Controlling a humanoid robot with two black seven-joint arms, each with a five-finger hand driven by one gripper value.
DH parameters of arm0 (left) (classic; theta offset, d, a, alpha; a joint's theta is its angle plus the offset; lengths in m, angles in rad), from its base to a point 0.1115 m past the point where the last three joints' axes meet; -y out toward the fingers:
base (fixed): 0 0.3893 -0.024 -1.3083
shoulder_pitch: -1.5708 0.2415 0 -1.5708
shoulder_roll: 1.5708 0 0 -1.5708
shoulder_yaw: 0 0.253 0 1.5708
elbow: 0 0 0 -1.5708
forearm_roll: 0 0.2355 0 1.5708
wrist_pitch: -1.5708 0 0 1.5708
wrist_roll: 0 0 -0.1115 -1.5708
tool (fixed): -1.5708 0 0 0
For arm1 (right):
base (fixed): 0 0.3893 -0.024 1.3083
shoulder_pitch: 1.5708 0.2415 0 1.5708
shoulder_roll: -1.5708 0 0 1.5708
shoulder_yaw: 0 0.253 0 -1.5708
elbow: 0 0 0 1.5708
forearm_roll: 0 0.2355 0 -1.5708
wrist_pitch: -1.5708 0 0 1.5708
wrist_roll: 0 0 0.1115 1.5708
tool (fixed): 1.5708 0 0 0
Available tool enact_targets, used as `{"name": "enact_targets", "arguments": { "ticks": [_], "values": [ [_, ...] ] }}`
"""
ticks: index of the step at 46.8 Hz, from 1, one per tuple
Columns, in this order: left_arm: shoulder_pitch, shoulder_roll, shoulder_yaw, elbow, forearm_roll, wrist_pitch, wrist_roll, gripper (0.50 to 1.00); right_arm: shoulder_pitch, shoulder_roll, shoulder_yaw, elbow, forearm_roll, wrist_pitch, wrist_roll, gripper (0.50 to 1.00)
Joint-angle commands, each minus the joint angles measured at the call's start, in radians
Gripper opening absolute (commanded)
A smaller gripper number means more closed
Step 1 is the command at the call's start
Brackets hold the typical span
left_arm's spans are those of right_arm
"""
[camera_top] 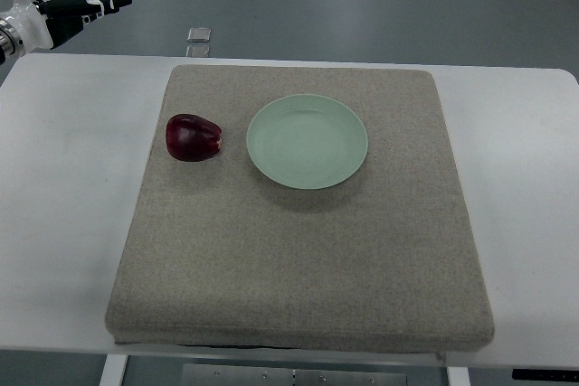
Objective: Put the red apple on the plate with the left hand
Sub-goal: 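Move the left hand forward toward the dark red apple, then lower the left hand over the red apple and close fingers around it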
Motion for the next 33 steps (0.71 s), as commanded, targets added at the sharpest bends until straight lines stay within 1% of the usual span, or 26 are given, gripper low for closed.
{"name": "enact_targets", "arguments": {
  "ticks": [1, 8, 16, 23, 28, 33],
  "values": [
    [0.005, 0.009, 0.001, -0.037, 0.050, 0.000, -0.001, 1.000, 0.000, 0.000, 0.000, 0.000, 0.000, 0.000, 0.000, 0.932],
    [0.002, 0.090, 0.033, -0.123, 0.096, 0.000, -0.004, 1.000, 0.000, 0.000, 0.000, 0.000, 0.000, 0.000, 0.000, 0.932],
    [-0.102, 0.126, 0.176, -0.178, 0.114, -0.002, -0.019, 1.000, 0.000, 0.000, 0.000, 0.000, 0.000, 0.002, 0.000, 0.932],
    [-0.107, 0.188, 0.209, -0.304, 0.232, -0.002, -0.025, 1.000, 0.000, 0.000, 0.000, 0.000, 0.000, 0.000, 0.000, 0.932],
    [-0.092, 0.216, 0.213, -0.376, 0.366, 0.000, -0.069, 1.000, 0.000, 0.000, 0.000, 0.000, 0.000, 0.000, 0.000, 0.932],
    [-0.064, 0.231, 0.216, -0.421, 0.447, 0.000, -0.123, 1.000, 0.000, 0.000, 0.000, 0.000, 0.000, 0.000, 0.000, 0.932]
  ]
}}
